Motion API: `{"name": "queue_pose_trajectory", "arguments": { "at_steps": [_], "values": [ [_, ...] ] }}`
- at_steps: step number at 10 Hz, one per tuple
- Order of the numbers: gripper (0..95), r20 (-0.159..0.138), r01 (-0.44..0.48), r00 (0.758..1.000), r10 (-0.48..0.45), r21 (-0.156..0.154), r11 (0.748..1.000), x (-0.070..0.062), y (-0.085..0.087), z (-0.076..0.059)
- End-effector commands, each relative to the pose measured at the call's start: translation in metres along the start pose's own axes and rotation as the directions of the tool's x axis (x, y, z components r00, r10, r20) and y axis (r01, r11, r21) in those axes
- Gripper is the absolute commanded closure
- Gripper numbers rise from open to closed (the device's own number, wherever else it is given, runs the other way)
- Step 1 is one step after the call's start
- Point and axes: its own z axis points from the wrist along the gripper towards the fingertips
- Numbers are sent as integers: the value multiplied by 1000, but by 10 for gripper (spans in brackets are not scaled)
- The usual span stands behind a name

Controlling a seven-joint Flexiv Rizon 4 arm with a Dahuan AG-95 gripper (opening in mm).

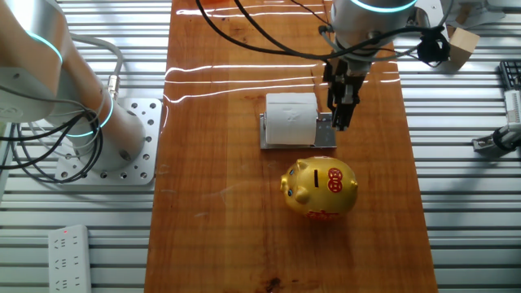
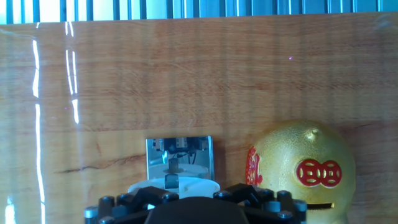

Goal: Take the roll of paper down from the shelf

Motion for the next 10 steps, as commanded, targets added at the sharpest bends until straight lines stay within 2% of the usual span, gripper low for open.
{"name": "queue_pose_trajectory", "arguments": {
  "at_steps": [1,10],
  "values": [
    [950,11,-13,1000,13,7,1000,0,1,-4],
    [950,-1,-10,1000,10,0,1000,-2,5,-12]
  ]
}}
